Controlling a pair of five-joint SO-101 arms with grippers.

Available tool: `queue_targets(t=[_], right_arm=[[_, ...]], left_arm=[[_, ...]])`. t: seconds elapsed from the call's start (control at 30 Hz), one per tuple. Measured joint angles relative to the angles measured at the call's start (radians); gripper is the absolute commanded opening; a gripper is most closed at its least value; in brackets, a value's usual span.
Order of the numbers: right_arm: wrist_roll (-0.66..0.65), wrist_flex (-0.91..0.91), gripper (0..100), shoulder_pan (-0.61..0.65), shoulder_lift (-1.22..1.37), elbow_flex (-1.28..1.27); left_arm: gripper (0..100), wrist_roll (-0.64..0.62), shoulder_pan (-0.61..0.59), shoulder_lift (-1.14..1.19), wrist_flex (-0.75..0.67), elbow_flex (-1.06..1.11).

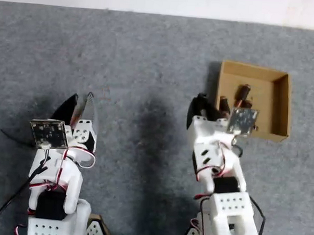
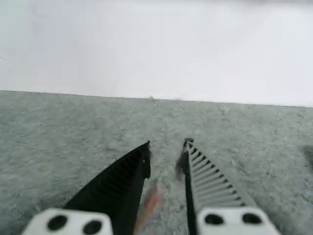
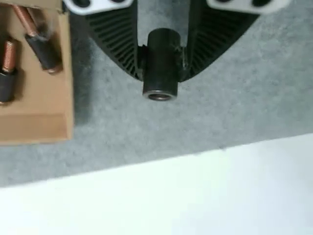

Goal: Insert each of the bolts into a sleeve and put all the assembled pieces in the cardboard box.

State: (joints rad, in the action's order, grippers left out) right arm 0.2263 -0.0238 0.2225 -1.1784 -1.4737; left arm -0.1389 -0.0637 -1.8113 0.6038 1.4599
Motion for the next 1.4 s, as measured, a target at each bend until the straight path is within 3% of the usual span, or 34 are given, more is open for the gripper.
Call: queue_targets(t=[0.27, 0.5, 0.83, 1.03, 1.4], right_arm=[[-0.143, 0.000, 1.0, 0.071, -0.160, -0.087], [-0.146, 0.000, 1.0, 0.074, -0.166, -0.091], [-0.146, 0.000, 1.0, 0.074, -0.166, -0.091], [-0.146, 0.000, 1.0, 0.074, -0.166, -0.091], [-0.146, 0.000, 1.0, 0.074, -0.166, -0.091]], left_arm=[[10, 0.003, 0.002, 0.000, 0.000, 0.000], [10, 0.358, -0.017, 0.000, 0.178, 0.000], [10, 0.428, -0.017, 0.031, 0.285, 0.000], [10, 0.479, -0.018, 0.368, 0.285, -0.138], [10, 0.485, -0.020, 1.428, 0.367, -0.683]])
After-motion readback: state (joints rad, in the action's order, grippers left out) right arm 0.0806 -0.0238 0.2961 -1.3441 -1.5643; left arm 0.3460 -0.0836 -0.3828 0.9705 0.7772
